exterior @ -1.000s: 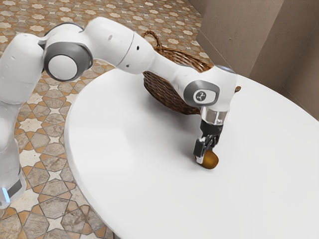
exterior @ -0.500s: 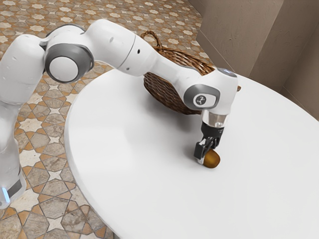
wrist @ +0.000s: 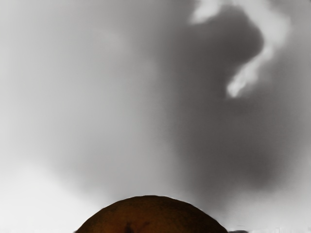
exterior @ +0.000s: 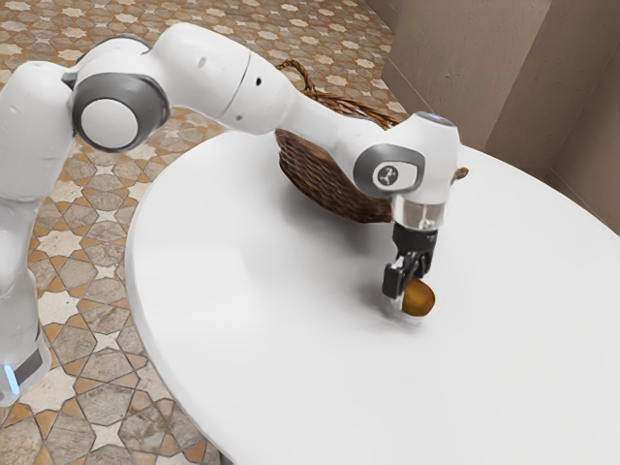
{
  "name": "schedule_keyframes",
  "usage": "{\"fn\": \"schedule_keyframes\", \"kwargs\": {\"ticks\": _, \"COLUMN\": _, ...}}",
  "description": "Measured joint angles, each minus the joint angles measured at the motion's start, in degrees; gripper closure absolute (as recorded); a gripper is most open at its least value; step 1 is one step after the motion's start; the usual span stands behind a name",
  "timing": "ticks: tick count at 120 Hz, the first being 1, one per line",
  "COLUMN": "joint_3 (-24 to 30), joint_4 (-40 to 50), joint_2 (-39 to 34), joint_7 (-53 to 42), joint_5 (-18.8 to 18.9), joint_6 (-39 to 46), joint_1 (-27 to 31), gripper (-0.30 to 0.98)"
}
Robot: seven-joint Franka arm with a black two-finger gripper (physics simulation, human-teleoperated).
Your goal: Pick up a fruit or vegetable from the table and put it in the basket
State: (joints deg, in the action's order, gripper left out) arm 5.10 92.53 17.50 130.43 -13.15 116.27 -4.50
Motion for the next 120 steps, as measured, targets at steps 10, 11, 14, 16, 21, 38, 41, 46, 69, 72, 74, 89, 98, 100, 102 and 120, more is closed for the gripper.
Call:
{"fn": "schedule_keyframes", "kwargs": {"ticks": 10, "joint_3": -1.14, "joint_4": 5.96, "joint_2": -8.09, "joint_7": -0.01, "joint_5": 1.45, "joint_6": -0.01, "joint_1": 0.03, "gripper": 0.38}}
{"fn": "schedule_keyframes", "kwargs": {"ticks": 11, "joint_3": -1.25, "joint_4": 6.62, "joint_2": -9.05, "joint_7": -0.02, "joint_5": 1.76, "joint_6": -0.01, "joint_1": 0.08, "gripper": 0.39}}
{"fn": "schedule_keyframes", "kwargs": {"ticks": 14, "joint_3": -1.76, "joint_4": 8.10, "joint_2": -11.67, "joint_7": -0.09, "joint_5": 2.67, "joint_6": -0.05, "joint_1": 0.12, "gripper": 0.41}}
{"fn": "schedule_keyframes", "kwargs": {"ticks": 16, "joint_3": -2.51, "joint_4": 8.75, "joint_2": -13.18, "joint_7": -0.20, "joint_5": 3.23, "joint_6": -0.10, "joint_1": -0.12, "gripper": 0.41}}
{"fn": "schedule_keyframes", "kwargs": {"ticks": 21, "joint_3": -4.36, "joint_4": 9.58, "joint_2": -15.88, "joint_7": -0.68, "joint_5": 4.44, "joint_6": -0.20, "joint_1": -0.39, "gripper": 0.42}}
{"fn": "schedule_keyframes", "kwargs": {"ticks": 38, "joint_3": -8.76, "joint_4": 2.65, "joint_2": -16.18, "joint_7": -4.25, "joint_5": 6.18, "joint_6": -1.81, "joint_1": 1.75, "gripper": 0.37}}
{"fn": "schedule_keyframes", "kwargs": {"ticks": 41, "joint_3": -9.00, "joint_4": 1.71, "joint_2": -16.11, "joint_7": -5.08, "joint_5": 6.28, "joint_6": -2.24, "joint_1": 2.85, "gripper": 0.36}}
{"fn": "schedule_keyframes", "kwargs": {"ticks": 46, "joint_3": -9.26, "joint_4": 0.85, "joint_2": -15.98, "joint_7": -6.56, "joint_5": 6.02, "joint_6": -2.94, "joint_1": 5.05, "gripper": 0.36}}
{"fn": "schedule_keyframes", "kwargs": {"ticks": 69, "joint_3": -9.82, "joint_4": -1.37, "joint_2": -13.74, "joint_7": -13.99, "joint_5": 3.97, "joint_6": -5.74, "joint_1": 19.78, "gripper": 0.39}}
{"fn": "schedule_keyframes", "kwargs": {"ticks": 72, "joint_3": -9.84, "joint_4": -2.74, "joint_2": -12.66, "joint_7": -14.94, "joint_5": 3.89, "joint_6": -6.07, "joint_1": 21.79, "gripper": 0.39}}
{"fn": "schedule_keyframes", "kwargs": {"ticks": 74, "joint_3": -9.83, "joint_4": -3.65, "joint_2": -11.95, "joint_7": -15.55, "joint_5": 3.86, "joint_6": -6.29, "joint_1": 22.90, "gripper": 0.39}}
{"fn": "schedule_keyframes", "kwargs": {"ticks": 89, "joint_3": -9.36, "joint_4": -10.07, "joint_2": -6.87, "joint_7": -19.67, "joint_5": 3.91, "joint_6": -7.78, "joint_1": 23.21, "gripper": 0.41}}
{"fn": "schedule_keyframes", "kwargs": {"ticks": 98, "joint_3": -8.97, "joint_4": -12.21, "joint_2": -4.98, "joint_7": -21.78, "joint_5": 3.92, "joint_6": -8.45, "joint_1": 22.52, "gripper": 0.42}}
{"fn": "schedule_keyframes", "kwargs": {"ticks": 100, "joint_3": -8.95, "joint_4": -12.60, "joint_2": -4.64, "joint_7": -22.23, "joint_5": 3.91, "joint_6": -8.57, "joint_1": 22.52, "gripper": 0.42}}
{"fn": "schedule_keyframes", "kwargs": {"ticks": 102, "joint_3": -8.91, "joint_4": -12.96, "joint_2": -4.28, "joint_7": -22.68, "joint_5": 3.89, "joint_6": -8.67, "joint_1": 22.58, "gripper": 0.42}}
{"fn": "schedule_keyframes", "kwargs": {"ticks": 120, "joint_3": -9.16, "joint_4": -14.11, "joint_2": -3.09, "joint_7": -26.74, "joint_5": 3.14, "joint_6": -9.13, "joint_1": 23.19, "gripper": 0.21}}
